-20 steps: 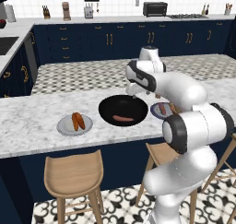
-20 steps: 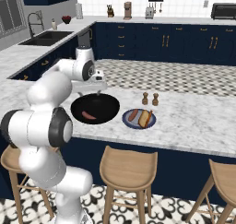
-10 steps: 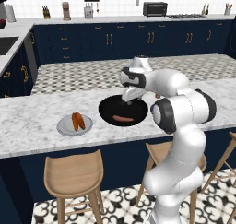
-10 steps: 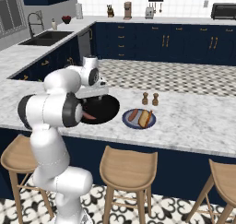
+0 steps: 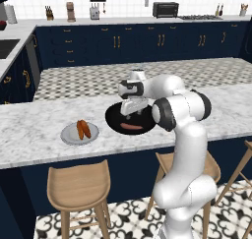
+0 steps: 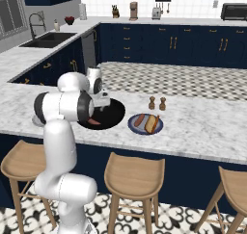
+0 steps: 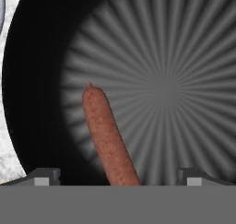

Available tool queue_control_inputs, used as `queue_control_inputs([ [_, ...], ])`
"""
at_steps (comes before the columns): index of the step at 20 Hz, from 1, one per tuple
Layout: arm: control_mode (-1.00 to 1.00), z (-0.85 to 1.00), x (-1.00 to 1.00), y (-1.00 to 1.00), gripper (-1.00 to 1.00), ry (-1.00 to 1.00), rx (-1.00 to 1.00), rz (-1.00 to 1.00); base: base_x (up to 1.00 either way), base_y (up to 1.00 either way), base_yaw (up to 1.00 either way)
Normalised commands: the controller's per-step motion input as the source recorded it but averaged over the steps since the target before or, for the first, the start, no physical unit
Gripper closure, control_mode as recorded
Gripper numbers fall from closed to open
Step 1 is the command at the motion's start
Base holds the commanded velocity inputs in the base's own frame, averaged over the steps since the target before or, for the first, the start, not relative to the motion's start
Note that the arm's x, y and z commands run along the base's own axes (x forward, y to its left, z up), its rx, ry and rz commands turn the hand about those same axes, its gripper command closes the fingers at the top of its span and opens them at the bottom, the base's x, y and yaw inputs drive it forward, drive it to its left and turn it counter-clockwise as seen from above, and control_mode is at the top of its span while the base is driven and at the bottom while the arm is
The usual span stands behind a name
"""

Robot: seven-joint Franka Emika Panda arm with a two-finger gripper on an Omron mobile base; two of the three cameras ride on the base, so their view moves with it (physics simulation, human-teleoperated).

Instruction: Place one bun and one sausage from the bowl on each plate.

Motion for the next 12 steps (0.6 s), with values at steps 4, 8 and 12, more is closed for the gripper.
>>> queue_control_inputs([
  [4, -1.00, -0.44, -0.16, 0.08, -1.00, 0.04, 0.00, 0.00, 0.00, 0.00, 0.00],
  [8, -1.00, -0.29, 0.00, 0.01, -1.00, -0.01, 0.00, 0.01, 0.00, 0.00, 0.00],
  [12, -1.00, -0.30, -0.04, 0.06, -1.00, -0.01, 0.00, 0.03, 0.00, 0.00, 0.00],
])
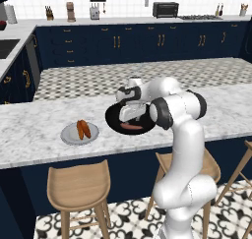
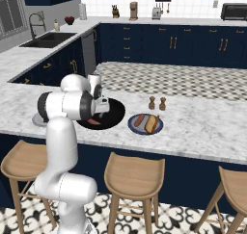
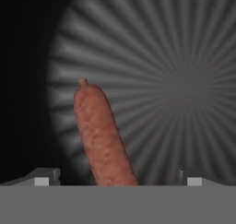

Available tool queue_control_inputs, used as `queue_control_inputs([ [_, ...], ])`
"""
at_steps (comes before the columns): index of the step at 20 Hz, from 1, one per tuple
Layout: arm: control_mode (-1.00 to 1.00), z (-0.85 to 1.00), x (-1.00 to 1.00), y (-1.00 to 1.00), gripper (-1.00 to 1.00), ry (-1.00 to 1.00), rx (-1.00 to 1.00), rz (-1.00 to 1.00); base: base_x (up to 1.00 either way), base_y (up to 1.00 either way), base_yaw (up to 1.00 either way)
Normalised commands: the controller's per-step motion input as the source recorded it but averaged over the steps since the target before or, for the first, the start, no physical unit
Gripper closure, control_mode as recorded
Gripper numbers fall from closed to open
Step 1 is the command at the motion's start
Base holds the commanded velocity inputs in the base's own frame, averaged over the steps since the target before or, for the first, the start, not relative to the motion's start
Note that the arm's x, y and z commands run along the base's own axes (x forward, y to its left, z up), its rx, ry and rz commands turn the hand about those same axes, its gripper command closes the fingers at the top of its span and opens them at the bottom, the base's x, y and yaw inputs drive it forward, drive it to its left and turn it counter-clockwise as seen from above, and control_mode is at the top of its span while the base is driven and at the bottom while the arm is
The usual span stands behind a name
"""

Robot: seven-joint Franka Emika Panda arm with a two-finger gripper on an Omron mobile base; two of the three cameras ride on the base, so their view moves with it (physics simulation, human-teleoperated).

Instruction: Place one bun and one sausage from the bowl on each plate.

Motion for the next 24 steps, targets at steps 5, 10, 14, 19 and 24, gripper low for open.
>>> queue_control_inputs([
  [5, -1.00, -0.37, 0.00, 0.16, -1.00, 0.00, 0.00, 0.03, 0.00, 0.00, 0.00],
  [10, -1.00, -0.38, 0.00, 0.14, -1.00, 0.00, 0.00, 0.03, 0.00, 0.00, 0.00],
  [14, -1.00, -0.21, 0.00, 0.00, 1.00, 0.00, 0.02, 0.04, 0.00, 0.00, 0.00],
  [19, -1.00, -0.08, 0.00, 0.00, 1.00, -0.01, 0.00, 0.03, 0.00, 0.00, 0.00],
  [24, -1.00, 0.43, 0.00, 0.05, 1.00, 0.00, -0.04, -0.01, 0.00, 0.00, 0.00],
])
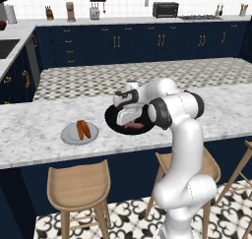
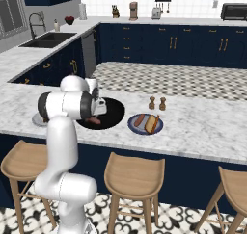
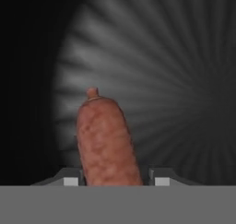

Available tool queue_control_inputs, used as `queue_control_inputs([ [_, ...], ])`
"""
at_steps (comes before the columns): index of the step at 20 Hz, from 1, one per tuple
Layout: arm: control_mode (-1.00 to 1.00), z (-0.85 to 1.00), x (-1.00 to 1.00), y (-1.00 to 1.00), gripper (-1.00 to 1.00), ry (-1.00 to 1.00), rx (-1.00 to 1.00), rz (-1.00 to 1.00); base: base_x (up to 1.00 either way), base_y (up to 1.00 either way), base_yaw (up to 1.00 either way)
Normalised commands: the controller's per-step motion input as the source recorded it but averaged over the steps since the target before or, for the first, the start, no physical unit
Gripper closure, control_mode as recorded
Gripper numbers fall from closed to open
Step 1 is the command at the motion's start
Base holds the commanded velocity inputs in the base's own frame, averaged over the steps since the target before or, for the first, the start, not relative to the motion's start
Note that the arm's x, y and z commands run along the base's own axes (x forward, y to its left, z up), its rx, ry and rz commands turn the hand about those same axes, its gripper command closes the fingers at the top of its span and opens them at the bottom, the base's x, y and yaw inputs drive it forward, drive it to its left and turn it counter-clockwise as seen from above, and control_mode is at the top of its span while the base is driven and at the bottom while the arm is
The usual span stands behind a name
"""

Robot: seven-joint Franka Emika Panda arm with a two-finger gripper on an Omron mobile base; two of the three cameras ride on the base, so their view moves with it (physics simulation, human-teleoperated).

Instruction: Place one bun and one sausage from the bowl on each plate.

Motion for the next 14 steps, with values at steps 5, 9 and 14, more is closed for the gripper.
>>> queue_control_inputs([
  [5, -1.00, 1.00, -0.03, 0.30, 1.00, -0.01, -0.08, -0.12, 0.00, 0.00, 0.00],
  [9, -1.00, 0.76, -0.26, 0.88, 1.00, -0.12, 0.00, -0.26, 0.00, 0.00, 0.00],
  [14, -1.00, 0.46, -0.10, 0.99, 1.00, -0.30, -0.02, -0.50, 0.00, 0.00, 0.00],
])
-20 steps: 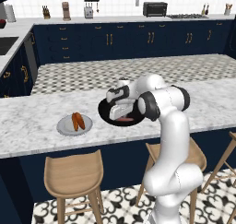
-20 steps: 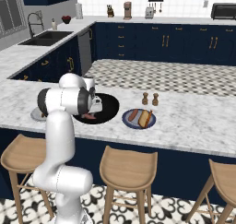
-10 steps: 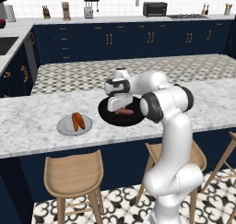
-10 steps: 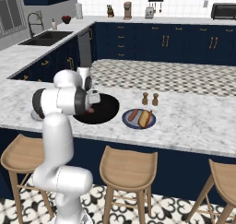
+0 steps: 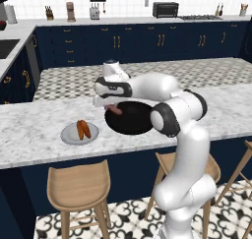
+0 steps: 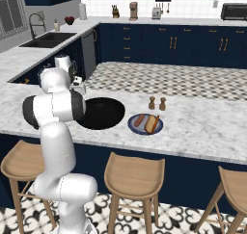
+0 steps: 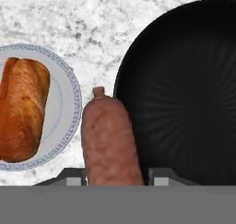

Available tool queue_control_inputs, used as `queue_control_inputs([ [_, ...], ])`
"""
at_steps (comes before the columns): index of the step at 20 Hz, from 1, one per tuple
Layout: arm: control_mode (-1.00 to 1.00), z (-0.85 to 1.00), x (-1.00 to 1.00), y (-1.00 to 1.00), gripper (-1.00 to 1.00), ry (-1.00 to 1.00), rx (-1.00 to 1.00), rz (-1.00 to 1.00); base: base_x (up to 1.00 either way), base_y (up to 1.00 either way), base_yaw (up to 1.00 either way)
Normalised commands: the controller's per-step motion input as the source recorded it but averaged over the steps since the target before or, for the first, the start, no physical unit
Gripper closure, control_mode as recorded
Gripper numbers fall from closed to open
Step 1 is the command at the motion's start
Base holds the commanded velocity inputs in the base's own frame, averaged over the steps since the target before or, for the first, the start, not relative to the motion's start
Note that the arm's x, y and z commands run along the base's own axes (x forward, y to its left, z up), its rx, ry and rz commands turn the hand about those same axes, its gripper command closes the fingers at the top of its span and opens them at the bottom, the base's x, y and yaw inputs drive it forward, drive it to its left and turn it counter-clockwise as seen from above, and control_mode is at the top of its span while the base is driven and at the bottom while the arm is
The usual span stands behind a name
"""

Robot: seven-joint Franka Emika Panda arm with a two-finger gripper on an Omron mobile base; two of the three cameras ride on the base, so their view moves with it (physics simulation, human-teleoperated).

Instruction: Place one bun and one sausage from the bowl on each plate.

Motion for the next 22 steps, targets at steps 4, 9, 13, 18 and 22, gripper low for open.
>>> queue_control_inputs([
  [4, -1.00, 0.09, -0.26, 1.00, 1.00, -0.44, -0.04, -0.41, 0.00, 0.00, 0.00],
  [9, -1.00, 0.08, -0.17, 0.99, 1.00, -0.27, -0.01, -0.45, 0.00, 0.00, 0.00],
  [13, -1.00, 0.29, -0.54, 0.76, 1.00, -0.05, 0.00, -0.37, 0.00, 0.00, 0.00],
  [18, -1.00, 0.06, -0.22, 0.68, 1.00, 0.00, 0.00, -0.24, 0.00, 0.00, 0.00],
  [22, -1.00, -0.17, 0.23, 0.01, 1.00, 0.02, 0.00, -0.05, 0.00, 0.00, 0.00],
])
